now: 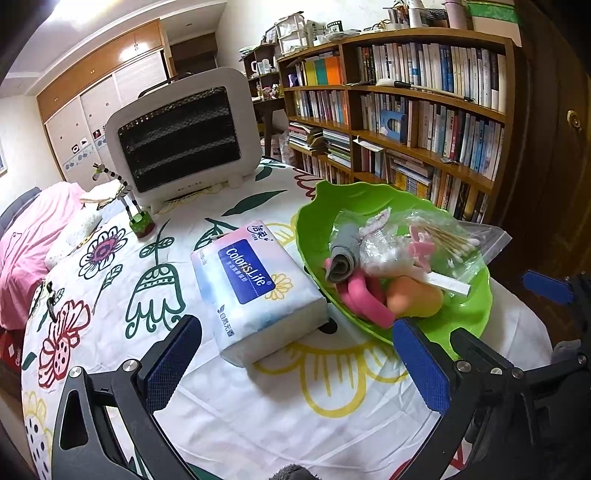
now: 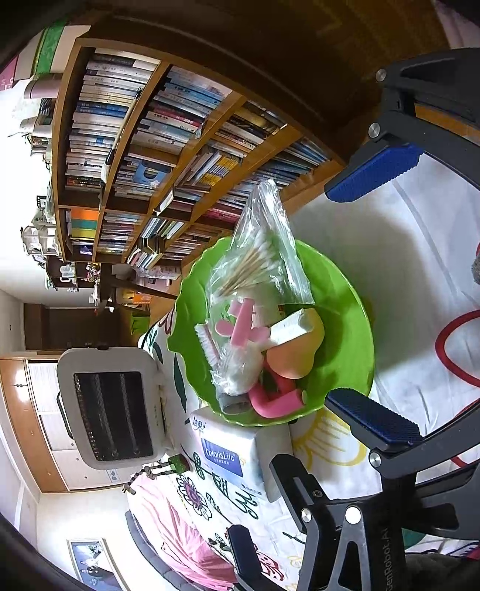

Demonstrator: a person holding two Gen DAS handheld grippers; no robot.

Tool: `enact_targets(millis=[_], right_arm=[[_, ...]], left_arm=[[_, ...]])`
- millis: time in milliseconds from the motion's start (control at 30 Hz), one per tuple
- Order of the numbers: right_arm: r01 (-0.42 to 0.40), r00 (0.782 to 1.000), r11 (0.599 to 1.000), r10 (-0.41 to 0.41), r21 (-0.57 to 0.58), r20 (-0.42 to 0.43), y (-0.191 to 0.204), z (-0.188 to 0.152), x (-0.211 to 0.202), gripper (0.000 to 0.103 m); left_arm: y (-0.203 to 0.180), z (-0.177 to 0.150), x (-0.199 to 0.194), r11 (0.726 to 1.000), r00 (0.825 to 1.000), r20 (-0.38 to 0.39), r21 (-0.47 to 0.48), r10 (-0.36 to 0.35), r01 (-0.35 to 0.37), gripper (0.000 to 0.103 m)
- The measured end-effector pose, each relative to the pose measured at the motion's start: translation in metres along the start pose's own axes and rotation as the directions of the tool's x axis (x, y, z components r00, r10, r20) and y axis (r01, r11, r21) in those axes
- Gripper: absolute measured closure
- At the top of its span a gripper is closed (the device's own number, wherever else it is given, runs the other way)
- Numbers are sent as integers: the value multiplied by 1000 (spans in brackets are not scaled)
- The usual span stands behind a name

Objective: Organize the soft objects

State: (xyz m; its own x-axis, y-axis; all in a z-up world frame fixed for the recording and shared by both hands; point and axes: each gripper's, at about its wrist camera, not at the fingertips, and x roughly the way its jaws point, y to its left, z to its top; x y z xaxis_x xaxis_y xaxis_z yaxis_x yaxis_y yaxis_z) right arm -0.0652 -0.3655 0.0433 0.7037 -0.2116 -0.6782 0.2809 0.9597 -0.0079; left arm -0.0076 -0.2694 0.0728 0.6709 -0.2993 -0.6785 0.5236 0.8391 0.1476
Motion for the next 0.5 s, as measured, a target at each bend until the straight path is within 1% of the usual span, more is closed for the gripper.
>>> enact_targets(millis=[500], right_arm=[[6,1000,1000,-6,-2,-1,-2,0,2,0]], left_arm=[[-3,1,1,1000,1000,1,5,-3,3,0]])
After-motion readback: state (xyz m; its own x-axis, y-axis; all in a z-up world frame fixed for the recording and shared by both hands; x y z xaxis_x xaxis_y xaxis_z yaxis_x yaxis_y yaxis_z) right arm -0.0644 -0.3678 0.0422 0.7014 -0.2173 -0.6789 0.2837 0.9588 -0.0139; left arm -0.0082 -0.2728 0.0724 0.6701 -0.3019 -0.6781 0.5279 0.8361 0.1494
